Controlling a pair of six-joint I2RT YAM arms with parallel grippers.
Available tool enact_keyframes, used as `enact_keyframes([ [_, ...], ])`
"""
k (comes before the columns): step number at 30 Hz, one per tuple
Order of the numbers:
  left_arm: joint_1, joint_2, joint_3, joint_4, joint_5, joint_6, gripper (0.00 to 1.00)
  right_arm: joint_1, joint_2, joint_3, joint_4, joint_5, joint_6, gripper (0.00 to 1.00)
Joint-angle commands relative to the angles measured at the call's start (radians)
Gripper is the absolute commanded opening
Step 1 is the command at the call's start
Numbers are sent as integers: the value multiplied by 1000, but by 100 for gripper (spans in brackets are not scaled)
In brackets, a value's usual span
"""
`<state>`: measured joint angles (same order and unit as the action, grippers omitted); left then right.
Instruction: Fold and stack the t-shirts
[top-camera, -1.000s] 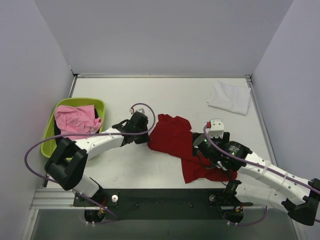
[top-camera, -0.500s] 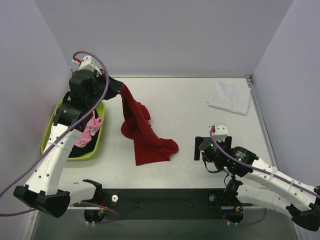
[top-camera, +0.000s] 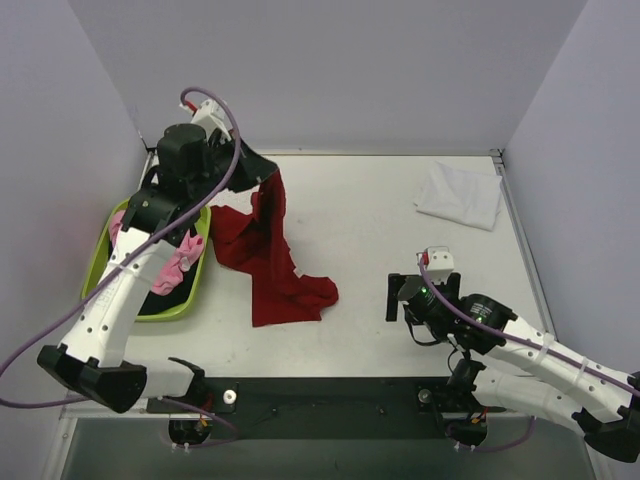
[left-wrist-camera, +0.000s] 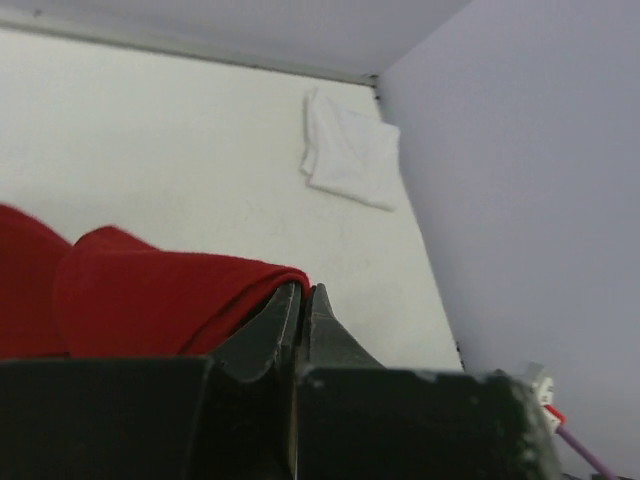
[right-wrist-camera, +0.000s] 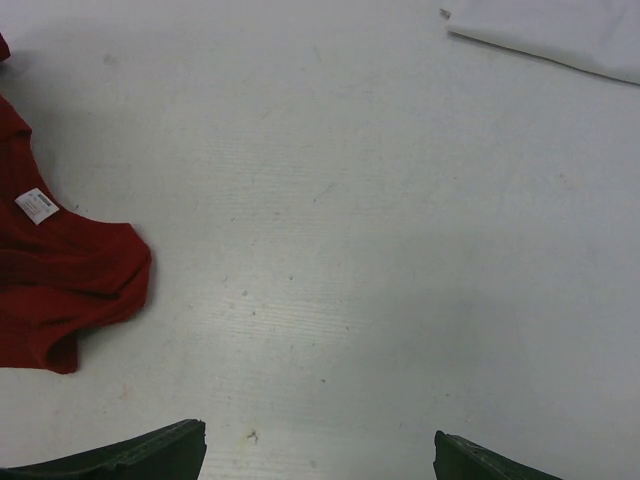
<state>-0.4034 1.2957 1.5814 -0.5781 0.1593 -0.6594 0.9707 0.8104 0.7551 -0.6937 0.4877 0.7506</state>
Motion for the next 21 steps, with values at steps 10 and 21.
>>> enact_keyframes([
  [10,-112,384,909,49,220,-28,0,25,-48,-49,114,-70,-53,98],
  [21,-22,214,399,116,85,37,0,29,-42,-54,115,-60,-73,97],
])
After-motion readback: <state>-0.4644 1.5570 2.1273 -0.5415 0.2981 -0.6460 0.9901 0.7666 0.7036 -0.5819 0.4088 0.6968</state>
